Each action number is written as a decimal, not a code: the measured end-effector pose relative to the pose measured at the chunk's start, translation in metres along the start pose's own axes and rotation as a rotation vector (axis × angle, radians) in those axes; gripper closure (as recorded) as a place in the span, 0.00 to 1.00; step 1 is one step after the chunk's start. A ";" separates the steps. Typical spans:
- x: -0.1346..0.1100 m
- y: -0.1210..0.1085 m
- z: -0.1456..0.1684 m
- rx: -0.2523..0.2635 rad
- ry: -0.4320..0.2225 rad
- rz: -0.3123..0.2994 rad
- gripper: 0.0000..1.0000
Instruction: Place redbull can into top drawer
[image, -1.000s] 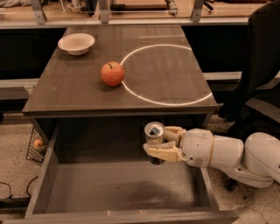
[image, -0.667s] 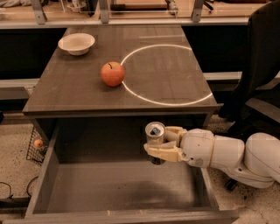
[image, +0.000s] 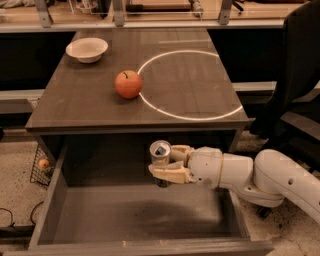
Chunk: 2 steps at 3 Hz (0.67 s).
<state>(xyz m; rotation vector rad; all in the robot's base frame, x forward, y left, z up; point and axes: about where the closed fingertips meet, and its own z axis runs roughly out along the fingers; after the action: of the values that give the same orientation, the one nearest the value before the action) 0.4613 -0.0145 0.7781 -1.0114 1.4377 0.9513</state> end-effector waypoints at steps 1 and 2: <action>0.013 -0.001 0.029 -0.039 -0.030 0.019 1.00; 0.024 -0.001 0.051 -0.057 -0.031 0.005 1.00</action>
Offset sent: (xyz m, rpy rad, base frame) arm 0.0250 0.0675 -0.0481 0.0273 -0.0174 0.0694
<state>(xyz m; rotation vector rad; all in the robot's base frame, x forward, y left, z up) 0.4767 0.0318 0.7488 -1.0317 1.3946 1.0123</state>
